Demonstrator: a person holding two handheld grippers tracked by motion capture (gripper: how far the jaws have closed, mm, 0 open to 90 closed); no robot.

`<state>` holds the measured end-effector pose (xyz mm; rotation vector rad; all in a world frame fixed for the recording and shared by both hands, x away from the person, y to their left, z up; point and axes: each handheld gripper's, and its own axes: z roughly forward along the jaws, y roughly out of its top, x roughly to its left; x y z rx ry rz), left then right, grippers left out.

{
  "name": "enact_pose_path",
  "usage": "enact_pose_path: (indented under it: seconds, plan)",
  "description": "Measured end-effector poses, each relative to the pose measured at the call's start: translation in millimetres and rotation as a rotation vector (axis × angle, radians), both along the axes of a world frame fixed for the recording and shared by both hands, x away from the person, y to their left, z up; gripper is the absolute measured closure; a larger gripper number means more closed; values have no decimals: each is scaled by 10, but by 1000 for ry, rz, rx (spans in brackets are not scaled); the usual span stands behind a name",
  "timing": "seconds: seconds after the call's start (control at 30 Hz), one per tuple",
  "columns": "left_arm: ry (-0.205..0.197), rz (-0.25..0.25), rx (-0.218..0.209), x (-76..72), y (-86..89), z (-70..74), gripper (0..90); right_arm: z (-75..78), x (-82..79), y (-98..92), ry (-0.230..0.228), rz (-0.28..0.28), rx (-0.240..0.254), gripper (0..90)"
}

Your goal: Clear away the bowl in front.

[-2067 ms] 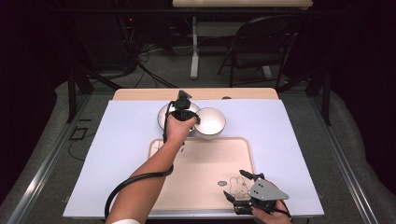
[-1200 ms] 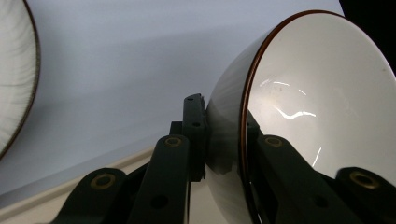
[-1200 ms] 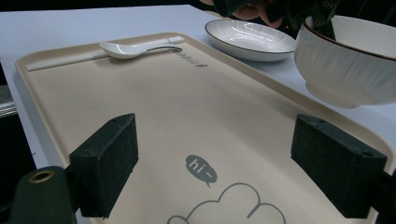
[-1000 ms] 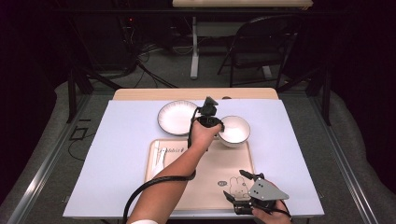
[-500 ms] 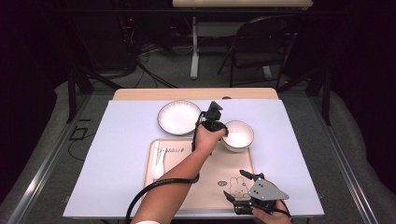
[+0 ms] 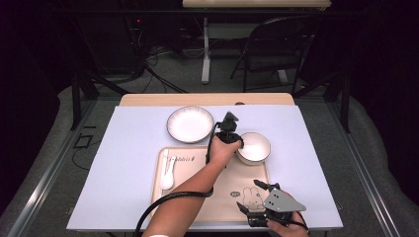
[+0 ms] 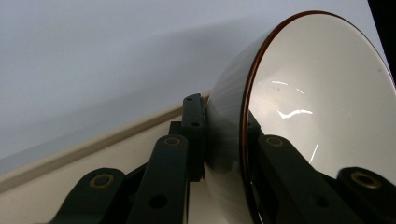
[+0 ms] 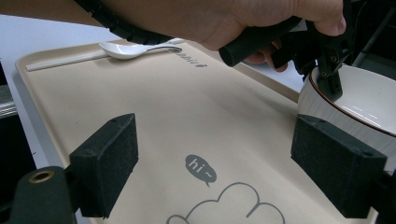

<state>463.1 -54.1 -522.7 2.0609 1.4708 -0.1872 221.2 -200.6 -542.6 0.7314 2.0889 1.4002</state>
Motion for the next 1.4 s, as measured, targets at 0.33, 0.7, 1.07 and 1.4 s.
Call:
enact_pose_path:
  seconds: [0.33,0.7,1.07,1.4]
  plan:
    - [-3,2,-11,1,25,-31,774,0,0,3,0,1,-2,142]
    - [-45,-3,-21,-21,77,67,714,1,1,2,0,1,-2,142]
    - [-141,-19,-44,-75,142,181,489,-2,4,4,2,-1,-3,142]
    - [-264,-25,-41,-129,231,284,383,0,1,12,-1,3,-7,142]
